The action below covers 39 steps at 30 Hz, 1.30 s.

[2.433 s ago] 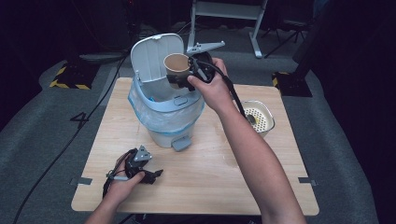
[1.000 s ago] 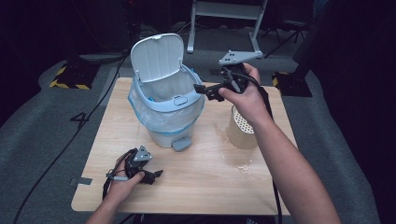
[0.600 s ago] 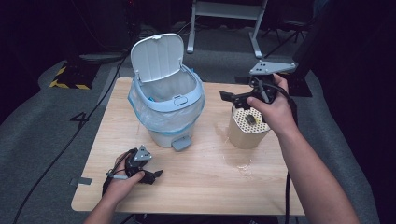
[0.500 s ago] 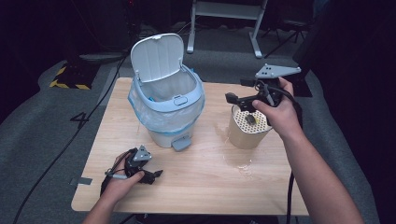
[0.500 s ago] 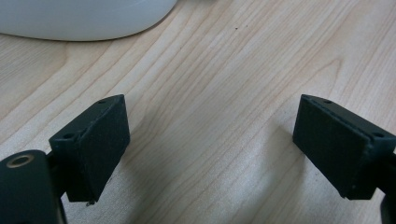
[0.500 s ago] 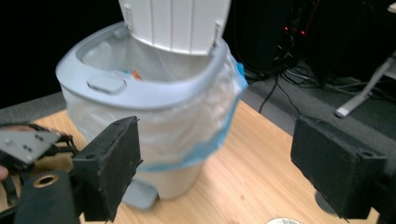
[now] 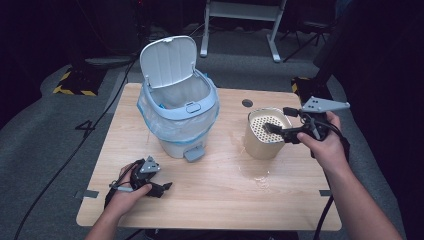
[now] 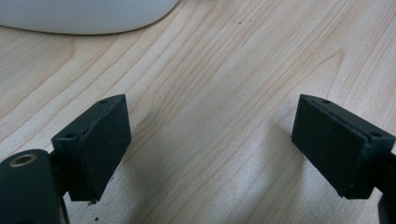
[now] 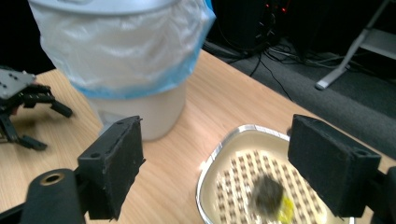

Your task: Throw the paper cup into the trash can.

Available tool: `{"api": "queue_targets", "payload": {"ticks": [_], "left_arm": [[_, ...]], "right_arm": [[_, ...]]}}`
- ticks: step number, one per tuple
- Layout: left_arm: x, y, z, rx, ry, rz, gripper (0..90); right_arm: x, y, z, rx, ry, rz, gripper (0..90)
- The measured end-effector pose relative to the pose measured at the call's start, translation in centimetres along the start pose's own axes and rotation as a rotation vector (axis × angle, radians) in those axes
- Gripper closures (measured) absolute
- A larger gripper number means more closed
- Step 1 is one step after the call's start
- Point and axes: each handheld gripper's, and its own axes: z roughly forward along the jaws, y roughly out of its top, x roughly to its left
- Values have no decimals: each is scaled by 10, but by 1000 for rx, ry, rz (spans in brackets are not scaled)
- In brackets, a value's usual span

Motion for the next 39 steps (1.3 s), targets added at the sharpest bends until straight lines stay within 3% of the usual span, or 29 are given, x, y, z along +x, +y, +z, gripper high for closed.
{"api": "queue_targets", "payload": {"ticks": [6, 18, 26, 33, 39], "left_arm": [[-2, -1, -1, 0, -5, 7, 119], [-3, -2, -2, 0, 11, -7, 122], [-7, -3, -3, 1, 39, -32, 120], [-5, -4, -4, -11, 37, -41, 155], [-3, -6, -6, -20, 40, -43, 210]], "right_arm": [[-3, -36, -15, 32, -38, 11, 187], [-5, -100, -17, 78, -46, 83, 206], [0, -145, -8, 132, -42, 121, 201], [3, -181, 1, 82, -46, 208, 186], [8, -203, 7, 131, -76, 188, 186]]}}
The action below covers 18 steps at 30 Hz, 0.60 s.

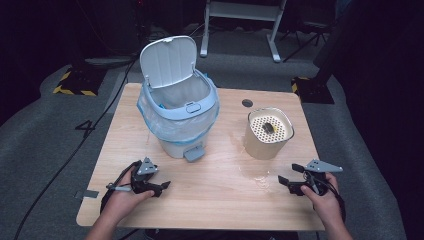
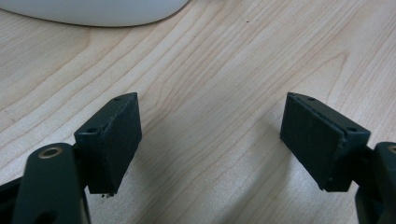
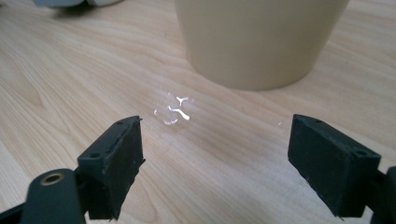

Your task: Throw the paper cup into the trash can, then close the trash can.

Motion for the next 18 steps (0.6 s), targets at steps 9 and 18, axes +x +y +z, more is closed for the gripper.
{"api": "queue_targets", "payload": {"ticks": [9, 18], "left_arm": [[2, -1, -1, -9, 13, -11, 265], [2, -2, -3, -17, 21, -12, 308]], "right_arm": [[1, -20, 8, 85, -39, -17, 187], [-1, -24, 13, 118, -49, -56, 143]]}}
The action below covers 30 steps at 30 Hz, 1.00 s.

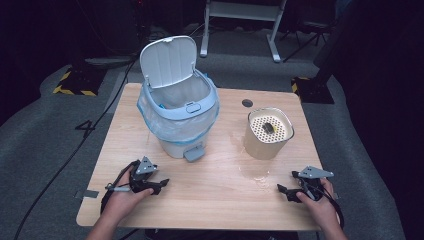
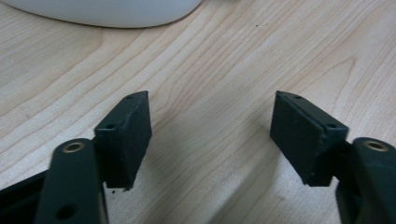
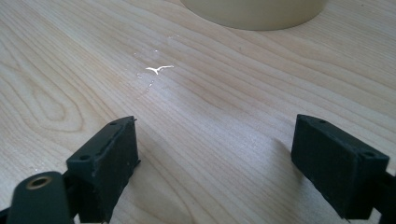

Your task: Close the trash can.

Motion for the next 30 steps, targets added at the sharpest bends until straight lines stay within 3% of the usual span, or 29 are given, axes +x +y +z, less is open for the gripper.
{"api": "queue_targets", "payload": {"ticks": [7, 14, 21, 30], "left_arm": [[6, -2, -15, -25, -5, -27, 355], [18, 7, -42, -95, -42, -123, 396], [24, 27, -72, -160, -68, -134, 465], [35, 63, -100, -239, -57, -125, 439]], "right_arm": [[-1, 0, 1, 0, 3, -3, 138], [-1, 0, 1, 0, 3, -3, 138], [-1, 0, 1, 0, 3, -3, 139], [-1, 0, 1, -1, 3, -3, 140]]}}
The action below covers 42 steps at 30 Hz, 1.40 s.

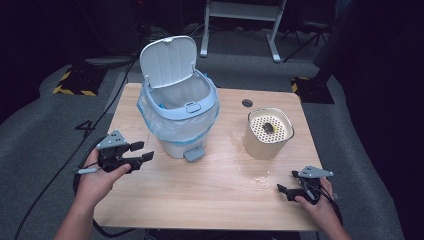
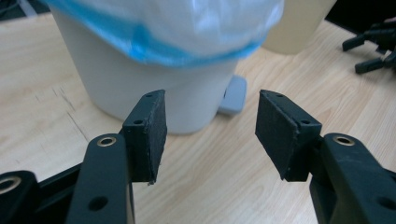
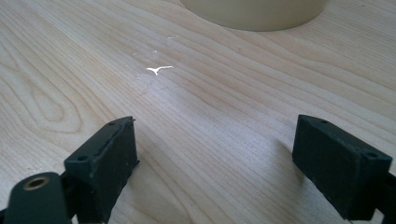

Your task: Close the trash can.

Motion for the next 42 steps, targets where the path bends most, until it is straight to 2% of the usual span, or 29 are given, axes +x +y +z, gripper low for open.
{"api": "queue_targets", "payload": {"ticks": [3, 9, 16, 22, 27, 29, 33, 37, 40, 42], "left_arm": [[0, 17, -8, -22, 10, 21, 439], [2, 51, -29, -84, -5, 23, 425], [8, 88, -47, -141, 36, 55, 483], [13, 119, -59, -193, 70, 65, 549], [21, 137, -60, -204, 91, 36, 586], [26, 143, -61, -207, 87, 13, 584], [34, 155, -60, -245, 78, -26, 578], [40, 166, -58, -248, 99, -22, 605], [42, 173, -57, -243, 127, -6, 667], [44, 177, -57, -242, 141, -13, 722]], "right_arm": [[0, -1, -1, 0, 5, 2, 148], [0, -1, -1, 0, 4, 2, 148], [0, -1, -1, 0, 4, 2, 148], [0, -1, -1, 0, 4, 2, 148], [0, -1, -1, -1, 4, 2, 148], [0, -1, -1, -1, 4, 2, 148], [0, -1, -1, -1, 4, 2, 148], [0, -1, -1, -1, 4, 2, 148], [0, -1, -1, -1, 4, 2, 148], [0, -1, -1, -1, 4, 2, 148]]}}
